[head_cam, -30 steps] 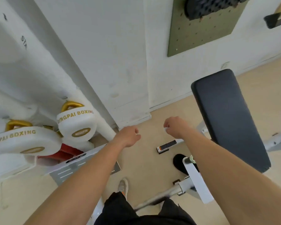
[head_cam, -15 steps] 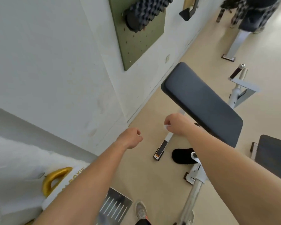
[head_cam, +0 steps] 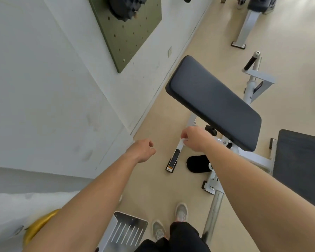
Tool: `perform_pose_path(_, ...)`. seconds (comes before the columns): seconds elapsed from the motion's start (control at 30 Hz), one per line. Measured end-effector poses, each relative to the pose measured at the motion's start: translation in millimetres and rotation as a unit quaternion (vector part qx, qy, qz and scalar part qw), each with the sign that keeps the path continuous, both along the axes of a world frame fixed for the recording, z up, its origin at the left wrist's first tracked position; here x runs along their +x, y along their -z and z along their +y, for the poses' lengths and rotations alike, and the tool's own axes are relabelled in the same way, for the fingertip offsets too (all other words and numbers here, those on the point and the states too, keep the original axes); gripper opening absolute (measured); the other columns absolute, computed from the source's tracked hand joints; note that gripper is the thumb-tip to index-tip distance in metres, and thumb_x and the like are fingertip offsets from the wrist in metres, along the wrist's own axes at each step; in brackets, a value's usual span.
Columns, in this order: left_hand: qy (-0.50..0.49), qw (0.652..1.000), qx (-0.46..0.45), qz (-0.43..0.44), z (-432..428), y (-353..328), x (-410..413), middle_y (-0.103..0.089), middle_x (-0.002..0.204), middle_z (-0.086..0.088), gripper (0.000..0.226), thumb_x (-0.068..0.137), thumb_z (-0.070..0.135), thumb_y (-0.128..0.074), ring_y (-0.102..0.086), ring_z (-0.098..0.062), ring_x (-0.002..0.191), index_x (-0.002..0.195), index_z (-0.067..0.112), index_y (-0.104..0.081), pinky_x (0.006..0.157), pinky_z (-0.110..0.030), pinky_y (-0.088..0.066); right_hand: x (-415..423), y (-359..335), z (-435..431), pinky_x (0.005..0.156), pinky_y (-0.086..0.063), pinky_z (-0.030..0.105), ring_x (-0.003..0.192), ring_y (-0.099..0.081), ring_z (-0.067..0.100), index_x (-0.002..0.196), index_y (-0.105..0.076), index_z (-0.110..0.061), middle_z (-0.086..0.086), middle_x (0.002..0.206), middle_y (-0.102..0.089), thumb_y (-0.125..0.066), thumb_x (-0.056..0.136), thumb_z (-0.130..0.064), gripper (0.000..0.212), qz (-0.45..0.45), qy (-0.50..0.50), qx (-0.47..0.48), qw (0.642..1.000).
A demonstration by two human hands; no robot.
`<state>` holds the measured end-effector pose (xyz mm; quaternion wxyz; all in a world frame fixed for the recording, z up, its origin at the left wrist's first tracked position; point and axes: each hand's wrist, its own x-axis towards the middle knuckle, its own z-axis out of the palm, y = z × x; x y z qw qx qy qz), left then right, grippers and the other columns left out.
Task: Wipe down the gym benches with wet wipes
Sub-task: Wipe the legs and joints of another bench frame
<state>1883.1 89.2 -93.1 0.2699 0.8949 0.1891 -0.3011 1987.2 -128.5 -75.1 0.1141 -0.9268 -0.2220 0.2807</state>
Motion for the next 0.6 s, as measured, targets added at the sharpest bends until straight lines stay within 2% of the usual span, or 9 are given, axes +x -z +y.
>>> perform_pose_path(0.13,0.004,1.0,0.006,0.015,1.4,33.3,16.0,-0.061,0.129,-0.001,0.04,0.095,0.04,-0.056,-0.059,-0.022,0.114,0.13,0.02,-0.056,0.1,-0.039,-0.049,16.4,41.7,2.2,0.091,-0.056,0.04,0.1,-0.065,0.023,0.117,-0.067,-0.025,-0.001,0.113,-0.069,-0.054,0.095,-0.023,0.025,0.041,-0.003,-0.013,0.999)
perform_pose_path(0.3,0.003,1.0,0.013,0.028,7.4,115.3,51.3,-0.061,0.129,-0.001,0.04,0.095,0.04,-0.054,-0.059,-0.022,0.114,0.13,0.021,-0.056,0.1,-0.04,-0.049,45.3,125.3,8.7,0.093,-0.056,0.041,0.105,-0.064,0.022,0.12,-0.067,-0.025,-0.002,0.117,-0.067,-0.054,0.096,-0.022,0.028,0.068,-0.01,-0.005,0.998)
perform_pose_path(0.47,0.02,0.999,0.0,0.049,6.4,235.7,85.9,-0.061,0.13,-0.002,0.038,0.096,0.039,-0.055,-0.059,-0.023,0.115,0.127,0.019,-0.057,0.099,-0.038,-0.048,61.7,251.2,1.8,0.091,-0.055,0.039,0.104,-0.063,0.021,0.121,-0.066,-0.022,0.0,0.117,-0.067,-0.053,0.097,-0.021,0.027,0.101,0.015,-0.037,0.994)
perform_pose_path(0.6,0.039,0.997,0.006,0.059,8.9,340.1,106.1,-0.061,0.13,-0.004,0.039,0.096,0.04,-0.055,-0.059,-0.025,0.116,0.129,0.02,-0.057,0.099,-0.04,-0.049,72.5,366.4,5.8,0.089,-0.053,0.036,0.103,-0.063,0.022,0.117,-0.068,-0.019,0.001,0.113,-0.069,-0.052,0.097,-0.022,0.025,0.13,0.055,-0.028,0.99)
